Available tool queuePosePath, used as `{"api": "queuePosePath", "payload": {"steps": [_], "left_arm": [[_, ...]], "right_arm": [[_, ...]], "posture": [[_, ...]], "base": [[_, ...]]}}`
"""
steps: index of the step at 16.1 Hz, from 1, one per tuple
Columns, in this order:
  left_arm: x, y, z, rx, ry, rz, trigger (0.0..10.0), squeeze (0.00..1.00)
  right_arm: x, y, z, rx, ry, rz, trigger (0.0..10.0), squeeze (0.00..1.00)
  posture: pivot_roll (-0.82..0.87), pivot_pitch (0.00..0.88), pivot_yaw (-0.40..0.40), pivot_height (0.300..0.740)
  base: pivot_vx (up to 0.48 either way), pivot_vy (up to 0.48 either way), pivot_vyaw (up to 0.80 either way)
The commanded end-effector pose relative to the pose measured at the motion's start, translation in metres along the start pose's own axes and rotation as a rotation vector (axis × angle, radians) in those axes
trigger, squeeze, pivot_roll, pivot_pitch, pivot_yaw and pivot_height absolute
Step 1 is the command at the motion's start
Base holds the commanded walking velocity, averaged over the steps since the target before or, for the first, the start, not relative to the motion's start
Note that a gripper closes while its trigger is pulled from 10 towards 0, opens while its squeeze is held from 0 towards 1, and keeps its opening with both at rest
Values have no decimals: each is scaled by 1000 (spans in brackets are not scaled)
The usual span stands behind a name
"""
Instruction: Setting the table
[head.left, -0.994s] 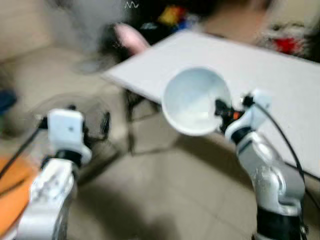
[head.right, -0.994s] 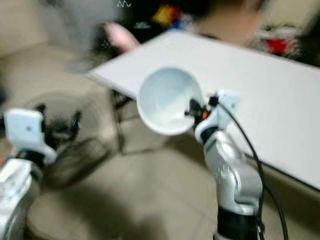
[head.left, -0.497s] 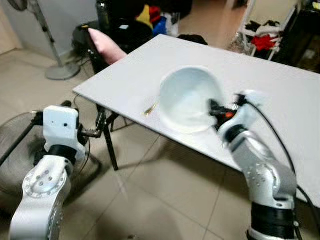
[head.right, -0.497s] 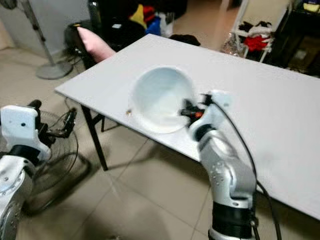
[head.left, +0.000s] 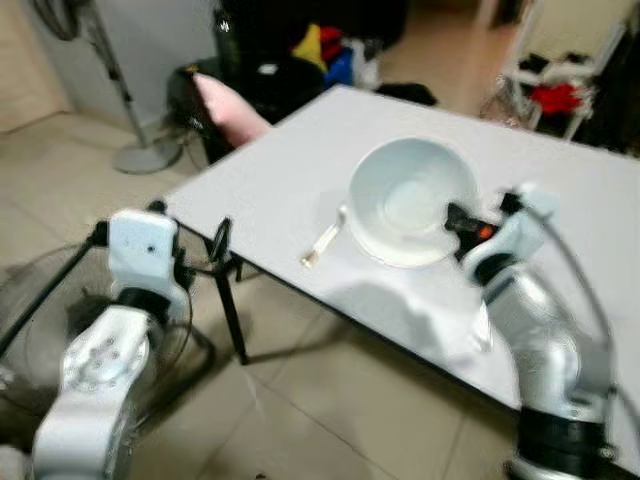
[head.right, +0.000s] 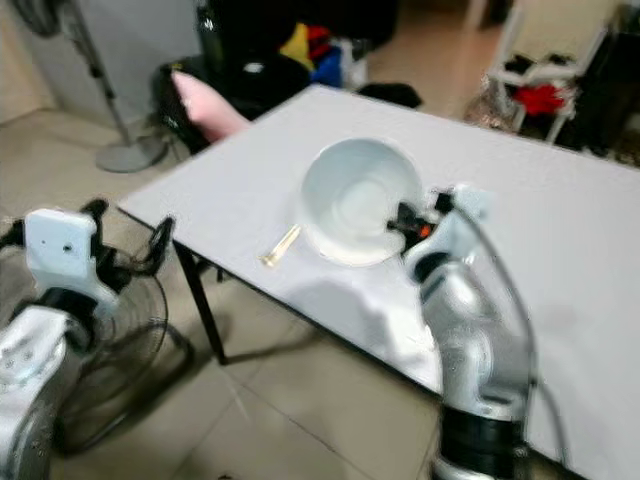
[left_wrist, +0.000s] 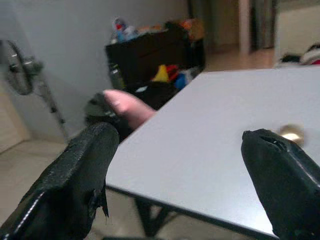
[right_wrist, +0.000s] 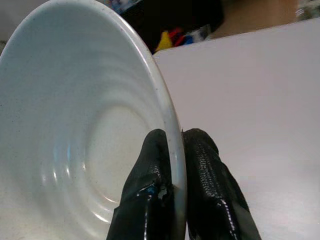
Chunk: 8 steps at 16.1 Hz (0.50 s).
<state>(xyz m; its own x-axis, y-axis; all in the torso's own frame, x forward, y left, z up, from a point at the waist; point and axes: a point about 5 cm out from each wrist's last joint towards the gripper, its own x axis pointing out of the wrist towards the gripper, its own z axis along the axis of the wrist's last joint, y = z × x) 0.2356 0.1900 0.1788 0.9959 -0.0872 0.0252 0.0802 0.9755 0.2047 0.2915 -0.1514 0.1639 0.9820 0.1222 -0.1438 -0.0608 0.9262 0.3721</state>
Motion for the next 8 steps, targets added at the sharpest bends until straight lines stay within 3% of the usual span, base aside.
{"api": "queuePosePath", "payload": {"steps": [1,8], "left_arm": [[2,-3,3,-4,-15,-25,10000,0],[5,-8,1,-13,-14,-50,10000,0]], "right_arm": [[-2,-1,9,-1,-34,3,10000,0],[0,-3,11,8,-23,-21,10000,0]], "posture": [[-89,0,40,740],[-100,0,41,740]], "base": [[435,0,0],[432,0,0]]}}
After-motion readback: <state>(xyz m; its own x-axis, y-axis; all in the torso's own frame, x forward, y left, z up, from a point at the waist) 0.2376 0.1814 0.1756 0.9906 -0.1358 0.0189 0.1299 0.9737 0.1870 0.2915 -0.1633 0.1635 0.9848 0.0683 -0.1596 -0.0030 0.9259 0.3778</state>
